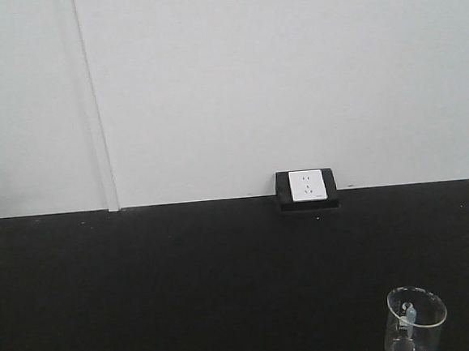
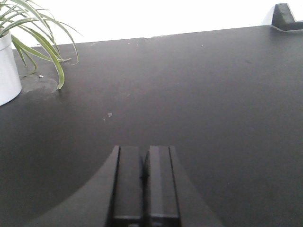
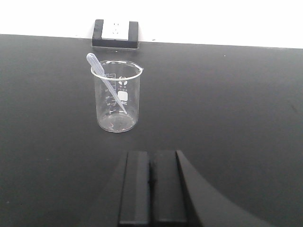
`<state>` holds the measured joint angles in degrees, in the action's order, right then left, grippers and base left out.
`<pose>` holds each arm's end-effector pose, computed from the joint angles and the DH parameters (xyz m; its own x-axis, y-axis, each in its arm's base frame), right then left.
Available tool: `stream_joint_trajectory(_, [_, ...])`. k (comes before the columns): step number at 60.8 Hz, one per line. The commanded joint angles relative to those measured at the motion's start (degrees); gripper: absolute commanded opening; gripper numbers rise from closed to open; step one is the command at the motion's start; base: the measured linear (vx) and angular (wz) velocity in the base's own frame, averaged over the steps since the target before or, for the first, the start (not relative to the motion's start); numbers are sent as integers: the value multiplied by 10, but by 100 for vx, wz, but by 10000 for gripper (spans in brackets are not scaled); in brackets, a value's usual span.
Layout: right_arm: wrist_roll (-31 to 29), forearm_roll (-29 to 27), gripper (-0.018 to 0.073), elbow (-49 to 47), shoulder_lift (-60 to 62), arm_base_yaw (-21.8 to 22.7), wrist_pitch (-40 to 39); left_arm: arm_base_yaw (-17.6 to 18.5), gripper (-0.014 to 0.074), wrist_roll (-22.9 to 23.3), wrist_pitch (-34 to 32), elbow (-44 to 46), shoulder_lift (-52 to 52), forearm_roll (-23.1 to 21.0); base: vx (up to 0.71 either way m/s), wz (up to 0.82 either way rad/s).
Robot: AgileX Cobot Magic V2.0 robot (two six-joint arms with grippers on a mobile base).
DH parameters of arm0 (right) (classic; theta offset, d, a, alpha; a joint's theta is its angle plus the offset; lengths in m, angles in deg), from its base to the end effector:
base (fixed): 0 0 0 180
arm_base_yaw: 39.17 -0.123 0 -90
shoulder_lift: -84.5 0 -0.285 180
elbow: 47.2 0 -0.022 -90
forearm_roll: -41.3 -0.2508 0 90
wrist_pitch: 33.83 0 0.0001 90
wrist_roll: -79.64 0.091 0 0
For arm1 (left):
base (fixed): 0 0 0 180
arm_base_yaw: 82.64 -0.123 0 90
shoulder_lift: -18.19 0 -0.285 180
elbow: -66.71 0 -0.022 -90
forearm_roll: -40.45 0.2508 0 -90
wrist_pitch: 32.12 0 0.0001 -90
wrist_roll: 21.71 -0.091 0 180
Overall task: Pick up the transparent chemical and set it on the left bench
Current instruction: 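Move the right gripper toward the clear dropper standing in the glass beaker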
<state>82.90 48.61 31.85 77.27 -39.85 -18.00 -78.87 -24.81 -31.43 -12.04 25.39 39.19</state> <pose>0.0551 -0.0025 0.1781 -0.2087 -0.0683 -0.9756 0.0084 0.9974 -0.0716 0.0566 -0.0038 0.2036 0.0606 0.0282 -0.9978 0.0641 0.9974 0.0321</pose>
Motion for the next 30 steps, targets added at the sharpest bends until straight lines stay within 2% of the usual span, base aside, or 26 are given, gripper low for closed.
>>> stream_joint_trajectory(1, [0,3,-7,3,5,3,-45,1,-4,4,-45,-9,-11,0,0,0])
stream_joint_trajectory(30, [0,3,-7,3,5,3,-45,1,-4,4,-45,-9,-11,0,0,0])
